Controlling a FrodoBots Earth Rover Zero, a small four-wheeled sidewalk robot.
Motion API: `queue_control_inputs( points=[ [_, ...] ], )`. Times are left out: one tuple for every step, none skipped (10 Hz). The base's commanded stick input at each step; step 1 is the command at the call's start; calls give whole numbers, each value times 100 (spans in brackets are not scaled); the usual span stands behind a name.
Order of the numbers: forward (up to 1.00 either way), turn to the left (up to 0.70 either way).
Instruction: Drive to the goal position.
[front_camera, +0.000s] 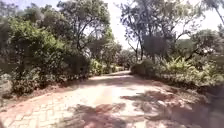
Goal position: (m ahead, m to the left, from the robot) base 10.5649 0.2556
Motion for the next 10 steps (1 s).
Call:
queue_control_inputs(
  points=[
    [70,0],
    [70,0],
    [70,0],
    [70,0],
    [70,0],
    [70,0],
    [70,0],
    [70,0],
    [70,0],
    [70,0]
  ],
)
